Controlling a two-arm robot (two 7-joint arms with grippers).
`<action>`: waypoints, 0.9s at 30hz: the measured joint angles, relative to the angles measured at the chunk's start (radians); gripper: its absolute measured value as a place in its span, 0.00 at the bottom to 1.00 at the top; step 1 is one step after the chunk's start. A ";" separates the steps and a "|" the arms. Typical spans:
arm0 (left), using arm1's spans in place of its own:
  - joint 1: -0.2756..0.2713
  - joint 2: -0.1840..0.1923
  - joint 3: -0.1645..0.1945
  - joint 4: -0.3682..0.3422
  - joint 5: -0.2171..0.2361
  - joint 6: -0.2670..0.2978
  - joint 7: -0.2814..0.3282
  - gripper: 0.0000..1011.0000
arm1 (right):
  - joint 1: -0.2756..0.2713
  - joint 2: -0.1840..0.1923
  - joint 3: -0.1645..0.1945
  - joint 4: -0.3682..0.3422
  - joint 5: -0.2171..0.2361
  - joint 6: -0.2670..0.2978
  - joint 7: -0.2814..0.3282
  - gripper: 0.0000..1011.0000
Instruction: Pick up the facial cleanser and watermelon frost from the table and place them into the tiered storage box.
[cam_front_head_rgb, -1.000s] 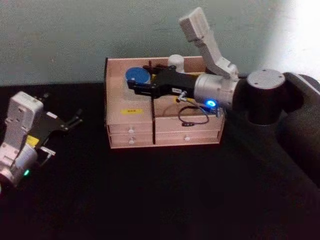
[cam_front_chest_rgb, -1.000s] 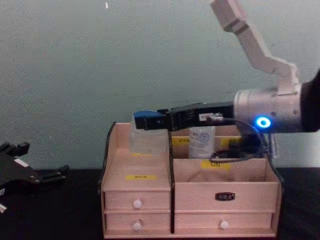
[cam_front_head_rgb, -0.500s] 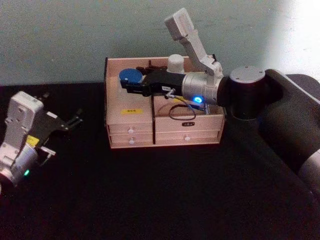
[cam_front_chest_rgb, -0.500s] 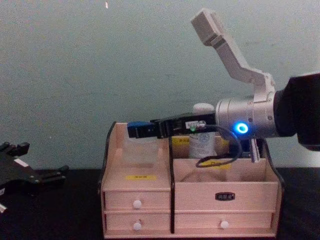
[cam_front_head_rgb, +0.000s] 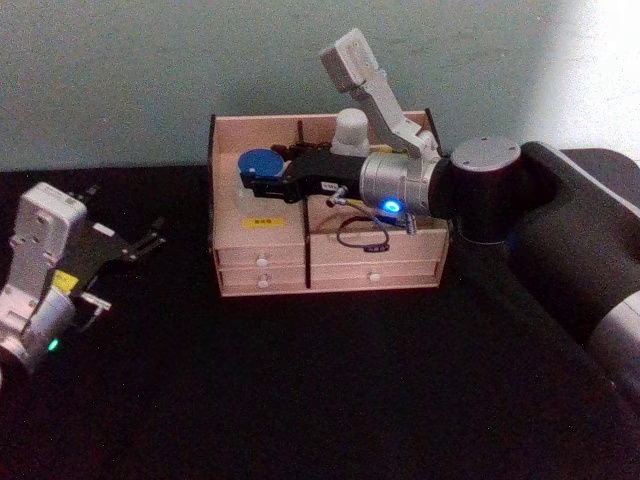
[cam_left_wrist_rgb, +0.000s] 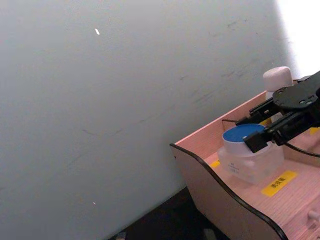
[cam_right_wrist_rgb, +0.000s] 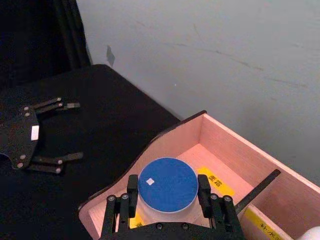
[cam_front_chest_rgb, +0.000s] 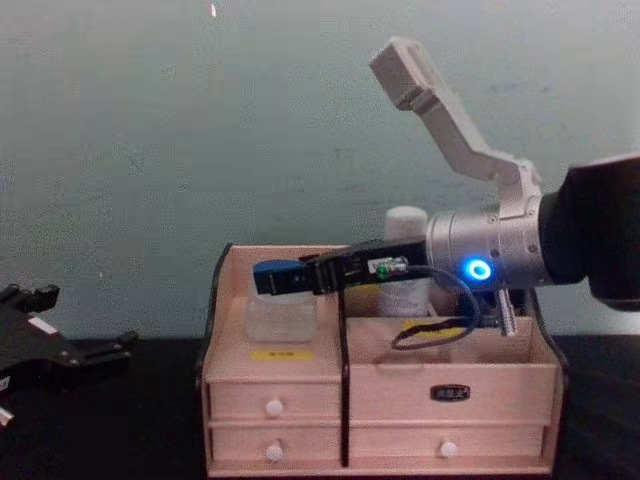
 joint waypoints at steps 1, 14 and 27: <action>0.000 0.000 0.000 0.000 0.000 0.000 0.000 0.99 | 0.000 0.000 0.000 -0.001 -0.003 0.000 0.000 0.71; 0.000 0.000 0.000 0.000 0.000 0.000 0.000 0.99 | -0.002 0.001 -0.001 -0.004 -0.005 0.000 0.000 0.71; 0.000 0.000 0.000 0.000 0.000 0.000 0.000 0.99 | -0.003 0.001 -0.001 -0.004 -0.002 0.001 0.000 0.99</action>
